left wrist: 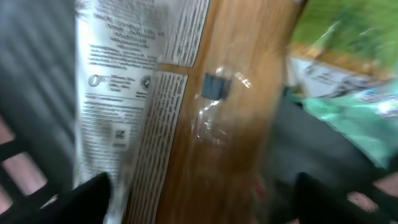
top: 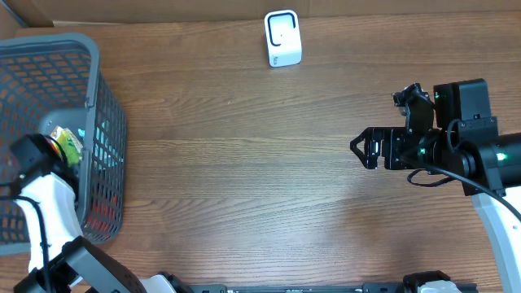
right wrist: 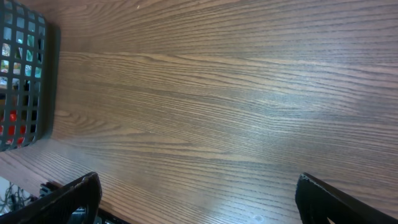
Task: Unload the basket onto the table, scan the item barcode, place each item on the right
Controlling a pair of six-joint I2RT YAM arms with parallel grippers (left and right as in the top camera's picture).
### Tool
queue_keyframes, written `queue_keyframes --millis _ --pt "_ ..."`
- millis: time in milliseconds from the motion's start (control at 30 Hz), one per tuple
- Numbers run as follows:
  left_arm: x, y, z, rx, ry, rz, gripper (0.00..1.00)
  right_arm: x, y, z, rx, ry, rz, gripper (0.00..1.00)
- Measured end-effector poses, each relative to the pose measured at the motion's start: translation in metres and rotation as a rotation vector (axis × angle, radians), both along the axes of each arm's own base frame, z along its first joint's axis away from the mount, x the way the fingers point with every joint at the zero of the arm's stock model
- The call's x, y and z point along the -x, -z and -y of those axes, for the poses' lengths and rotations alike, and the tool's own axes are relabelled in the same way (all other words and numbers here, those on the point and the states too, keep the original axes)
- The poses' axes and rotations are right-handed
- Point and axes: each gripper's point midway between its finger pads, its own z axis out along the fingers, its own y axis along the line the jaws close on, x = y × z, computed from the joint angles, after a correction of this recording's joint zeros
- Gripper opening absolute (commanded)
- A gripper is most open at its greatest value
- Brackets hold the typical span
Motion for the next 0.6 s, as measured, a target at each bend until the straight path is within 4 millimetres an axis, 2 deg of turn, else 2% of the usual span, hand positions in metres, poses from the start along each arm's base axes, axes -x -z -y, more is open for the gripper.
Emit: queue_keyframes --millis 33,133,167,233,267,467,600 --pt "0.001 0.006 0.001 -0.002 0.002 0.000 0.60 0.000 0.000 0.000 0.000 0.000 0.000 1.00" --pt "-0.002 0.010 -0.005 -0.030 0.002 0.024 0.51 0.000 0.000 0.000 0.000 0.000 0.000 1.00" --pt "-0.001 0.012 -0.007 -0.034 -0.001 0.027 0.42 0.000 0.000 0.000 0.000 0.000 0.001 1.00" --pt "-0.001 0.013 -0.007 -0.037 0.002 0.030 0.12 0.000 0.000 0.000 0.000 0.000 0.000 1.00" --pt "-0.002 0.013 -0.007 -0.038 0.003 0.032 0.04 0.000 0.000 0.000 0.000 0.000 0.000 1.00" --pt "-0.001 0.011 -0.006 -0.035 0.021 0.019 0.04 0.000 0.000 0.000 0.000 0.000 0.000 1.00" --pt "0.003 -0.001 -0.002 -0.001 0.028 -0.022 0.04 0.000 0.000 0.000 0.000 0.000 0.000 1.00"
